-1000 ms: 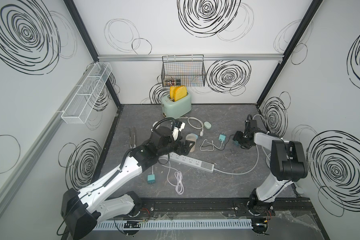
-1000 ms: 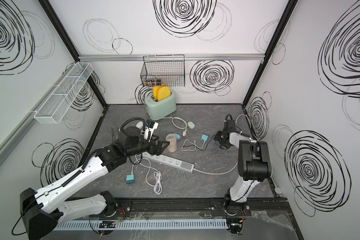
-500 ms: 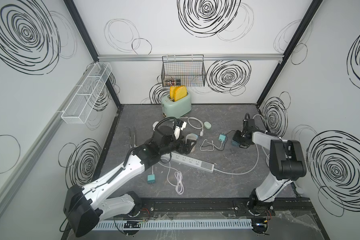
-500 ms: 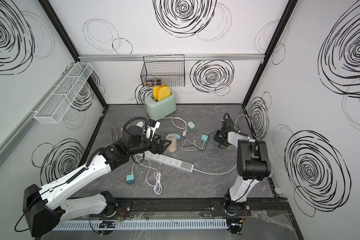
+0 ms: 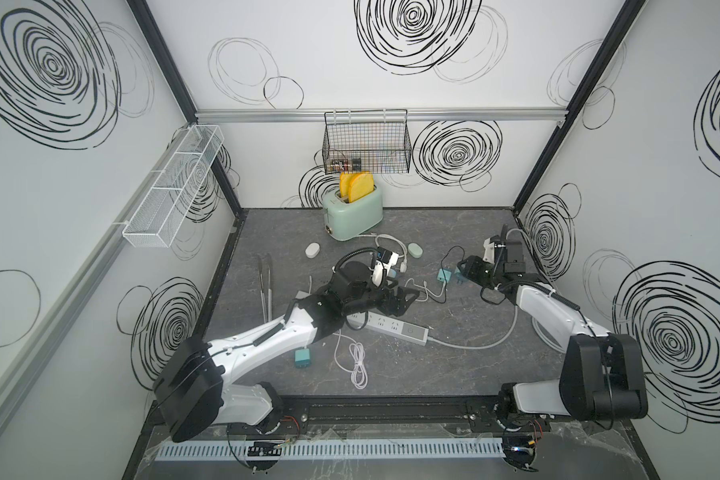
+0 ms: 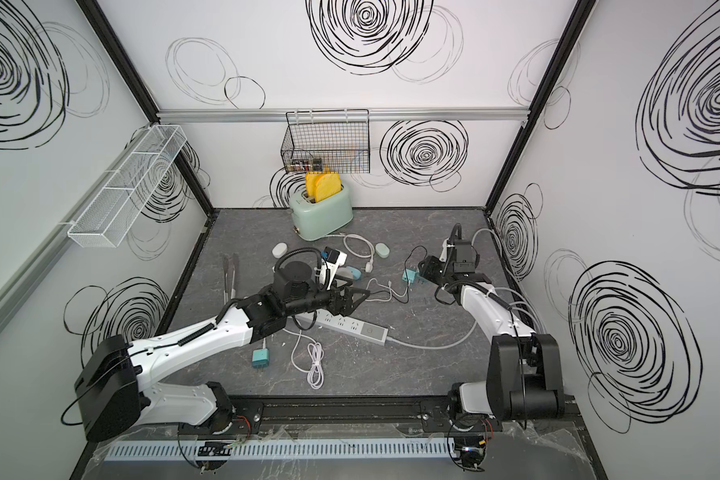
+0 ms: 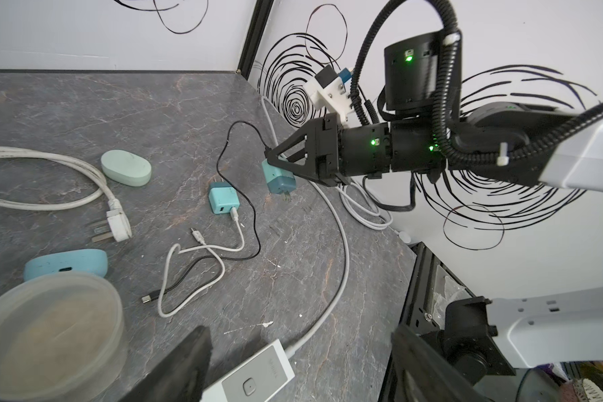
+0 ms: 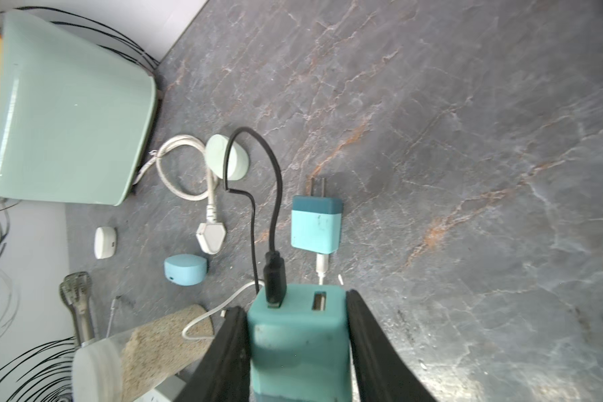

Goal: Charge the bluetooth headset
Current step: Pick up the plug from the center of the board.

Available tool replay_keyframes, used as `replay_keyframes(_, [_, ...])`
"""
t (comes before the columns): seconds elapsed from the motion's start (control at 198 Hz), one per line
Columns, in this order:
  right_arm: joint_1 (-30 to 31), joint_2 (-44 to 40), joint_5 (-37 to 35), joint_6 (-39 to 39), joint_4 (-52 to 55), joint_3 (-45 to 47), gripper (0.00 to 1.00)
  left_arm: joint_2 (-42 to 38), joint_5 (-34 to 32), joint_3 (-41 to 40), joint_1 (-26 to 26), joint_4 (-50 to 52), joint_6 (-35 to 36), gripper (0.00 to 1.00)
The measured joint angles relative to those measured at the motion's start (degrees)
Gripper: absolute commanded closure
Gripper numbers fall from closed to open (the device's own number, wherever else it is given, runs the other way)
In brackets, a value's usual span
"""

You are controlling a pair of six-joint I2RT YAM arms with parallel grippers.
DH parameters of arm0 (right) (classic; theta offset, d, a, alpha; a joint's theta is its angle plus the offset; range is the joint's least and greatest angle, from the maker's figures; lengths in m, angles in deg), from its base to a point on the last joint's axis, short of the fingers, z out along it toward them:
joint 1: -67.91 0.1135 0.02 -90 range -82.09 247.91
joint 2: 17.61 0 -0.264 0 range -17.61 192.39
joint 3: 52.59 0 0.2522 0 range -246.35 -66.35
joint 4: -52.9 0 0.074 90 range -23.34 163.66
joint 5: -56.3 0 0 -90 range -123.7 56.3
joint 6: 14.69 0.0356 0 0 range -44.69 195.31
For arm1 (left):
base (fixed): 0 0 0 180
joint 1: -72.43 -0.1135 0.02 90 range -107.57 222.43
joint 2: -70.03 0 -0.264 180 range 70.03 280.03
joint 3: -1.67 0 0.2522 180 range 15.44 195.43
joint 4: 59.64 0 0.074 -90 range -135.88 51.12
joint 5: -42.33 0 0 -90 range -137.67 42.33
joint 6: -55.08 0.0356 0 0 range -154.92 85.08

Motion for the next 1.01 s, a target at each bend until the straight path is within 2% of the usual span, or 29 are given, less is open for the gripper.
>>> replay_keyframes(0.222, [0.09, -4.79, 2.67, 1.68, -1.79, 0.52, 0.7, 8.35, 2.95, 0.39, 2.43, -7.61, -0.61, 0.18])
replay_keyframes(0.368, [0.09, -5.92, 4.04, 2.75, -2.32, 0.72, 0.7, 12.9, 3.89, 4.24, 3.63, -10.05, -0.92, 0.21])
replay_keyframes(0.544, [0.76, -7.5, 5.53, 4.76, -2.45, 0.94, 0.7, 14.93, 3.87, 7.19, 3.54, -14.62, -2.54, 0.22])
replay_keyframes(0.766, [3.52, -13.53, 6.51, 6.86, -2.58, 1.64, 0.71, 18.86, 4.26, 9.29, 3.41, -19.34, -5.51, 0.33])
replay_keyframes(1.008, [6.03, -18.53, 6.38, 8.72, -2.73, 2.29, 0.71, 20.11, 4.7, 9.29, 3.76, -22.01, -6.62, 0.35])
